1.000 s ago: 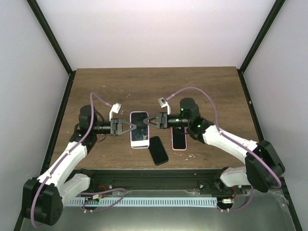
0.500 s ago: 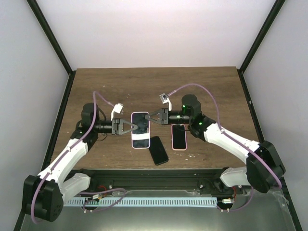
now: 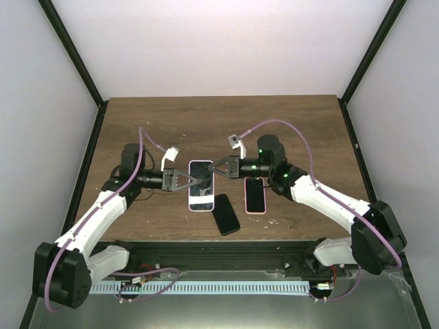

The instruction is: Put the phone into the phone case

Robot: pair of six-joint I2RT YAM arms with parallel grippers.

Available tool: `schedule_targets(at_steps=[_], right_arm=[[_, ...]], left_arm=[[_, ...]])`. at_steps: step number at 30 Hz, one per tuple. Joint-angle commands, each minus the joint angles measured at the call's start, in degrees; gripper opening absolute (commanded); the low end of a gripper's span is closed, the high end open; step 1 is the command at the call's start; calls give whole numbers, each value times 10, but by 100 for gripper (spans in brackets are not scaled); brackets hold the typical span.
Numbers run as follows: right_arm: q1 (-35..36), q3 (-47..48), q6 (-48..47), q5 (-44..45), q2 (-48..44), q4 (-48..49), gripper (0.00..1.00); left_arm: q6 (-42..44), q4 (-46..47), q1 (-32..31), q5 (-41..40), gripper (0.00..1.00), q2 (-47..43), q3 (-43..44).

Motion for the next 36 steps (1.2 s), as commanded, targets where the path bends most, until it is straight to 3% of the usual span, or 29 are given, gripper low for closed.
schedule_targets(at_steps=[1,9,12,27,36], right_arm=[[1,31,-17,10,-13,13,16],[-2,-3,-33,66,-51,-35,79],[-6,-18,-40,85,-74,-52,97],[-12,-21,-89,169,-125,-170,100],[-15,-7,-103,191,-130,-195,100]], left_arm=[[1,-38,1,-52,0,5,7],[15,-76,2,-126,2,21,17],[27,-99,4,-159,2,56,25],[68,-130,72,-266,1,260,71],[71,-148,79,-301,7,295,83]])
